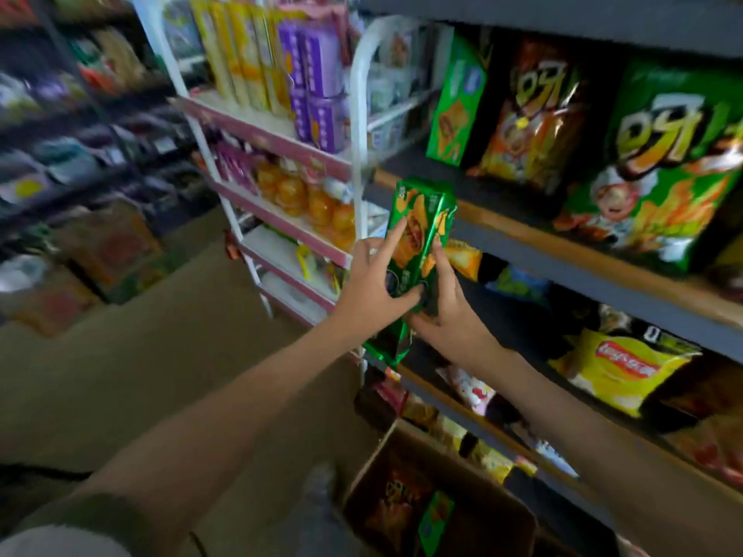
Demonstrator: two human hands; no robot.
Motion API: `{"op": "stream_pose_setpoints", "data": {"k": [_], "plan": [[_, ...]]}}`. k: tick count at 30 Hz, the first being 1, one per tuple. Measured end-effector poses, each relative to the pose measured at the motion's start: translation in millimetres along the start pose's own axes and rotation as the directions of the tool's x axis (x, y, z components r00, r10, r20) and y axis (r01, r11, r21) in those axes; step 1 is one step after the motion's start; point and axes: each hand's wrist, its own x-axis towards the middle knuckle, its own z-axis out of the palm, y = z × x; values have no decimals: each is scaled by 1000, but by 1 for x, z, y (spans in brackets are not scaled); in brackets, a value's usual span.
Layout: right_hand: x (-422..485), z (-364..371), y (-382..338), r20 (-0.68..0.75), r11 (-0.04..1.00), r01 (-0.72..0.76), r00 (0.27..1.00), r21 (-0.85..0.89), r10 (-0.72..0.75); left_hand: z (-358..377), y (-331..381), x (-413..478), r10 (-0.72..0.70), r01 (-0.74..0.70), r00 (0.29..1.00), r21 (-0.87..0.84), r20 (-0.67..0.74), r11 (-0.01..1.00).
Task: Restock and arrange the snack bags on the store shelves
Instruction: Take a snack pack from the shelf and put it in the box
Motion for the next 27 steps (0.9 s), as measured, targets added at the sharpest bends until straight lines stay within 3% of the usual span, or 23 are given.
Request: {"op": "stream_pose_setpoints", "data": {"k": [3,5,8,13,17,22,27], "plan": [[45,0,-1,-45,1000,22,999,-1,-22,-14,-9,40,82,-82,997,8,-4,997],[75,-3,-4,-135,996,81,987,-24,-84,-27,-20,68,217,-217,976,12,-25,976],[113,-7,-13,-287,972,213,929,-104,-234,-47,-35,112,436,-436,899,14,-48,900],[159,-20,-20,-386,942,268,862,-202,-328,-59,-56,171,636,-638,765,9,-101,770],[179,-34,-22,-381,898,280,832,-340,-404,-55,-68,202,697,-699,713,9,-80,715],[180,-34,-33,-424,917,255,826,-307,-372,-45,-69,222,764,-768,639,-7,-85,641],[174,-37,-35,-421,911,216,833,-351,-359,-33,-61,223,762,-767,639,-12,-108,641]]}}
